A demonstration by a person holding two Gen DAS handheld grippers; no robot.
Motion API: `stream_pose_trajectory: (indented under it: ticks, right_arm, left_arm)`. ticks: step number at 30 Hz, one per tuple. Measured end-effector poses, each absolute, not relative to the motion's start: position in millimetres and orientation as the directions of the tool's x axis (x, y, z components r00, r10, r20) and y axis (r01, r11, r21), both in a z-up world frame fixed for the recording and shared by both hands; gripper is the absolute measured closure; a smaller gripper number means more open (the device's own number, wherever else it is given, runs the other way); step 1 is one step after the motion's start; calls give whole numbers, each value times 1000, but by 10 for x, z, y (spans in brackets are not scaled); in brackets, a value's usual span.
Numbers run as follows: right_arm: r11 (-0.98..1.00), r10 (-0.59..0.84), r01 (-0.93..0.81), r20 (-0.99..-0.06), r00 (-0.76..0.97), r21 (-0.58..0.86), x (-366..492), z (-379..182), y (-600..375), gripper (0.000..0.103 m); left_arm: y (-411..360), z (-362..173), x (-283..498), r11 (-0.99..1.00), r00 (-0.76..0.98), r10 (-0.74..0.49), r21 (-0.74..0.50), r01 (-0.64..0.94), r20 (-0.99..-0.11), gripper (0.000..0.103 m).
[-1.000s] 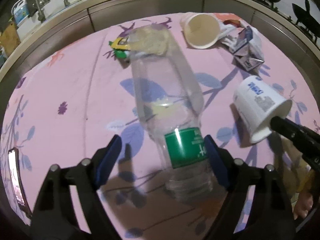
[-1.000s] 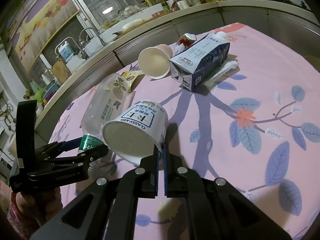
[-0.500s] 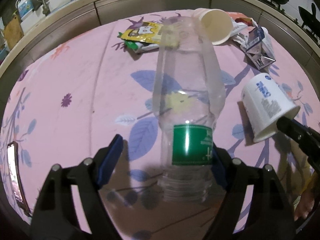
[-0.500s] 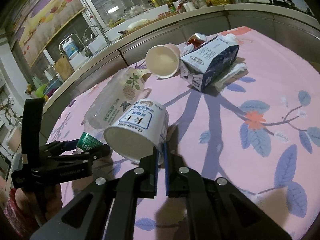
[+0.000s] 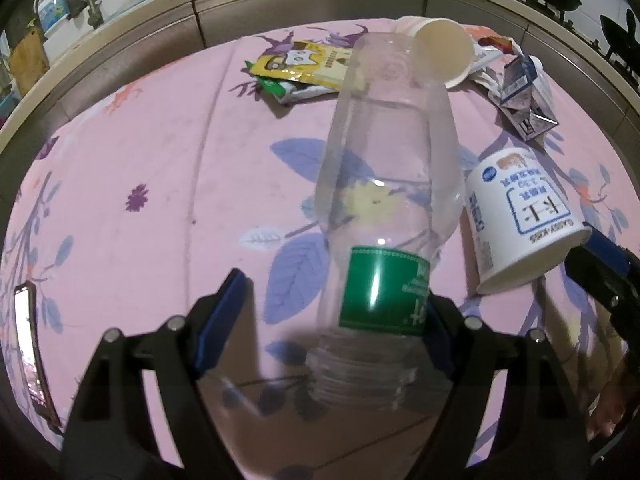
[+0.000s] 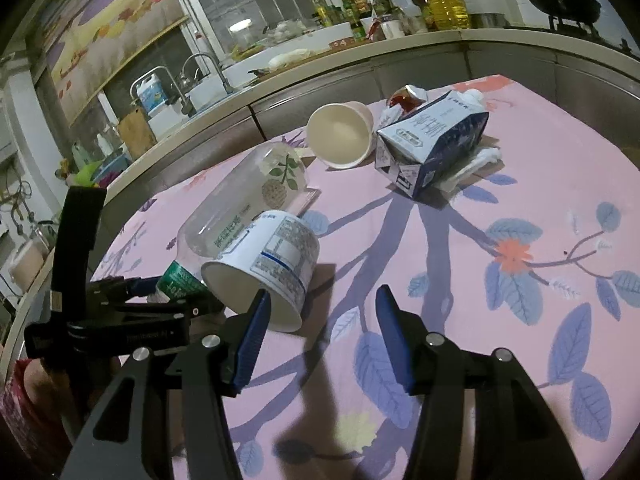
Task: Collect trash
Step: 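Lift the bottle with the left gripper while the right regrasps the yogurt cup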
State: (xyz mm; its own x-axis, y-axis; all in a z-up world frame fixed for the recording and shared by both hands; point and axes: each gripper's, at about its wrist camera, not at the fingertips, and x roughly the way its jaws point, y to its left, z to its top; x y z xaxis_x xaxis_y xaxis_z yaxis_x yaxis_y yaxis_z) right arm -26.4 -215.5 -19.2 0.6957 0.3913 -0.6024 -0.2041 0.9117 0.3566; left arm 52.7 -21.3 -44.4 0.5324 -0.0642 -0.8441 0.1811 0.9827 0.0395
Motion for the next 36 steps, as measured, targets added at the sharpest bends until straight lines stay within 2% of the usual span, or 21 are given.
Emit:
stream_pose_trajectory:
  ticks: [6,13,18,21,25,26,27,29,36]
  right_arm:
    - [908,407,-222,-619,672,356,-250,-202,-2107,51]
    - [905,416,-237,-621,664,354,-246,-178,-2068,51]
    - [908,415,-245,-640,647,341,-199,-193,-2026,52]
    - [907,419,-257,-646,638,334,-168,-197,-1982,61]
    - [904,427,-274,-655,624,329,-108,-210,-1915,73]
    - [902,431,-276,-656,620,332,-90,-220,-1908,81]
    - [900,436,-277,-658,614,338,-76,-231,-1910,90]
    - [891,454,-278,-663,596,360,-51,-257,-1919,101]
    - [866,497,-280,-647,578,415,-145,-258,-2049,102]
  left_arm:
    - [-202,-430,528,983,532,-72,32,183,-844,25]
    - [-183,-301,476,970,542,-169,-41,240,-823,25]
    - [-237,-278,482,960,544,-190,-38,278,-817,26]
    - [-262,-283,502,957,537,-197,-42,287,-821,35]
    - [-298,-320,535,950,506,-225,-71,305,-833,57]
    - [-310,-324,530,948,504,-226,-70,309,-833,64]
    - [-319,-329,523,948,503,-227,-69,312,-834,64]
    - [-306,-331,507,947,505,-234,-76,313,-831,64]
    - [-196,-301,306,943,506,-268,-115,313,-820,64]
